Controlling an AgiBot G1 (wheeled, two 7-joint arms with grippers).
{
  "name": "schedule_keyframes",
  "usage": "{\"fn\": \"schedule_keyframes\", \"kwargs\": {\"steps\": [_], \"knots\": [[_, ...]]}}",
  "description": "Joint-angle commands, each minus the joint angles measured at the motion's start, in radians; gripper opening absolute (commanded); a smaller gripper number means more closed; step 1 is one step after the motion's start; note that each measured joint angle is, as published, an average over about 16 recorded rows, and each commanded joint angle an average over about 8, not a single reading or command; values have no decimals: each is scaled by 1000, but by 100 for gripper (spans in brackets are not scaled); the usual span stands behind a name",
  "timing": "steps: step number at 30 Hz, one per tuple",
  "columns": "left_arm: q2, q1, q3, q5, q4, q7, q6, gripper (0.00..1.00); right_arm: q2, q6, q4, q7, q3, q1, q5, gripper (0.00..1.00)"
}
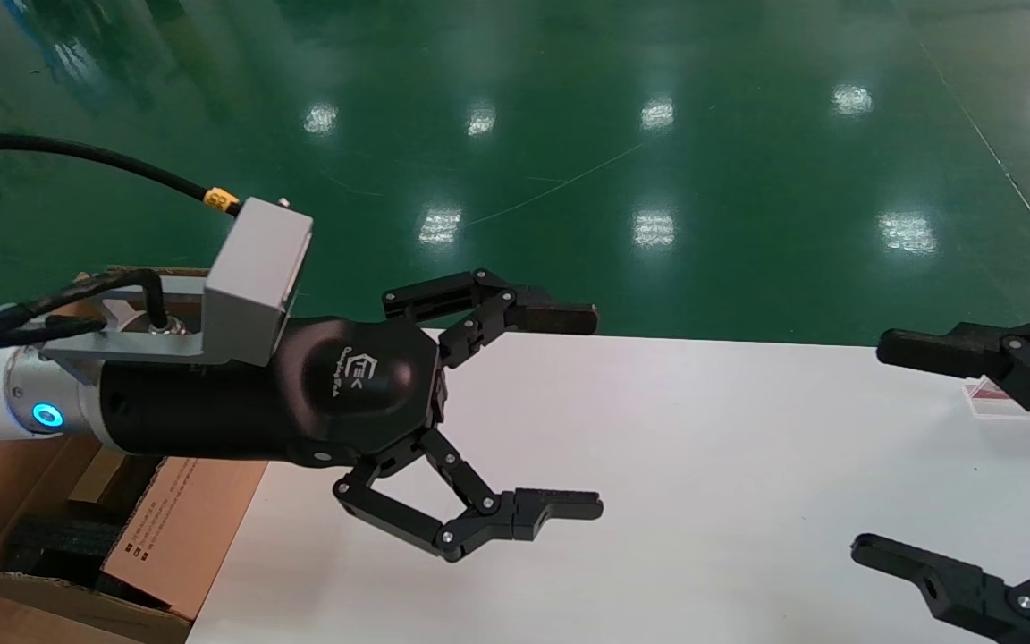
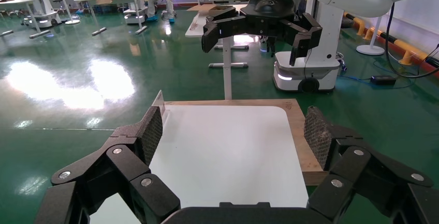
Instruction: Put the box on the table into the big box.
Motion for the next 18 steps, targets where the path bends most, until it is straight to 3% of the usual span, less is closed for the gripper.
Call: {"fn": "schedule_keyframes", "kwargs": {"steps": [1,18], "knots": [[0,0,0,0,0,0,0,100,0,0,0,0,0,0,0,100],[0,-1,1,1,2,0,-1,100,0,0,0,0,0,0,0,100]]}}
